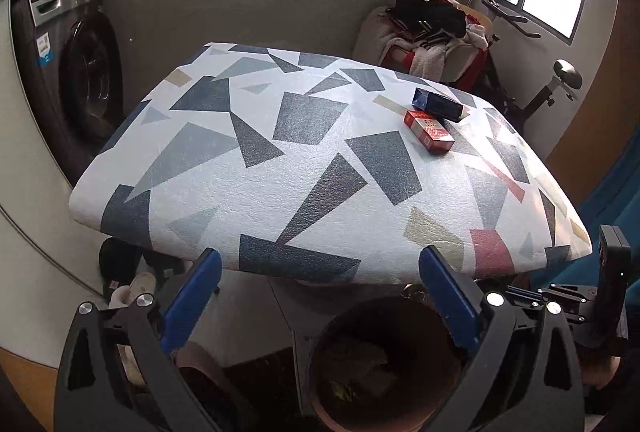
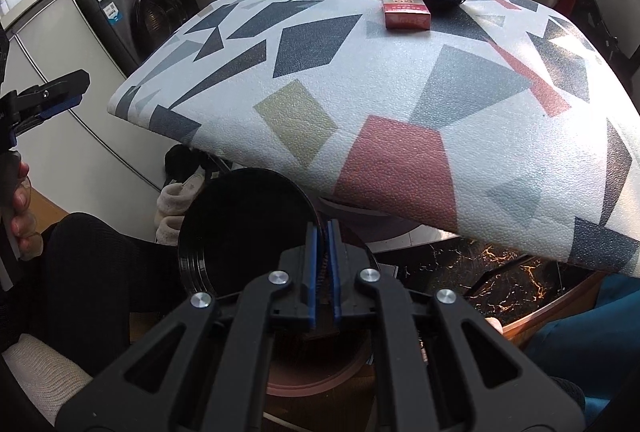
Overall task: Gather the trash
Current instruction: 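Lower the black bowl into the brown bin and open the right gripper, then grasp the red double-happiness box with the left gripper while the right approaches the blue box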
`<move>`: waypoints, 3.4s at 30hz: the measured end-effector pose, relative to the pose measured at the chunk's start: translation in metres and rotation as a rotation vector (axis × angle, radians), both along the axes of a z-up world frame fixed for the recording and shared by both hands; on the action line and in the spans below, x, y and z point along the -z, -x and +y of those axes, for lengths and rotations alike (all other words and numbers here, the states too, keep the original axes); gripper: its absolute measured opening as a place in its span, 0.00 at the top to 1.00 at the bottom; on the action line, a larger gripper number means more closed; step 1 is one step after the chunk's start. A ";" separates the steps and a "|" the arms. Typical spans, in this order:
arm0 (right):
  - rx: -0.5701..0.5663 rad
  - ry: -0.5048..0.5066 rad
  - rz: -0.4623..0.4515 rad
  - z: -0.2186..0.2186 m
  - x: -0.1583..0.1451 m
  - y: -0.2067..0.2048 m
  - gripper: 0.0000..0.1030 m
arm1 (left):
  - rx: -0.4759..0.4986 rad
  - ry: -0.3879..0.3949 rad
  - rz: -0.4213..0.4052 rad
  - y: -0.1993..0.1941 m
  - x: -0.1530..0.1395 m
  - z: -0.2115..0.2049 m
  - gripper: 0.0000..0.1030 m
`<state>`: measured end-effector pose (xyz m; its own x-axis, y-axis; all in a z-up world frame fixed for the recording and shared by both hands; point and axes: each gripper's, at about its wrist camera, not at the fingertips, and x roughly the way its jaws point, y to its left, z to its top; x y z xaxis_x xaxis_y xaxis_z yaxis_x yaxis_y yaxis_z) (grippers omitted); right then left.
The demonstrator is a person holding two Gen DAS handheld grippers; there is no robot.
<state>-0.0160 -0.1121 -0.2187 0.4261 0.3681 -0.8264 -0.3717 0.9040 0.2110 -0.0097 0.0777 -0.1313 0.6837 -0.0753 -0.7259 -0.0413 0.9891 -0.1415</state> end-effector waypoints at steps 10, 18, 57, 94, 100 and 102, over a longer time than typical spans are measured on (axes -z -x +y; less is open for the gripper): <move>-0.024 0.019 0.050 0.007 0.013 0.002 0.71 | 0.002 0.003 0.003 0.000 0.002 -0.001 0.06; 0.037 0.049 0.004 0.000 0.007 -0.001 0.08 | 0.003 0.004 0.007 0.000 0.003 -0.002 0.06; 0.283 0.049 -0.146 -0.099 -0.033 -0.090 0.06 | 0.146 0.087 0.139 -0.152 0.017 -0.083 0.06; 0.268 -0.009 -0.201 -0.095 -0.052 -0.227 0.06 | 0.123 0.025 0.167 -0.257 0.054 -0.110 0.43; 0.245 -0.009 -0.189 -0.054 -0.047 -0.283 0.06 | 0.064 -0.006 0.130 -0.234 0.043 -0.066 0.43; 0.240 0.009 -0.175 -0.039 -0.044 -0.305 0.06 | 0.043 -0.014 0.118 -0.225 0.041 -0.052 0.43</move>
<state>0.2890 -0.1514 -0.1748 0.6362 0.2325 -0.7356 -0.1768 0.9721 0.1543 0.2153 0.0257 -0.1721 0.5901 -0.0926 -0.8020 -0.0139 0.9921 -0.1248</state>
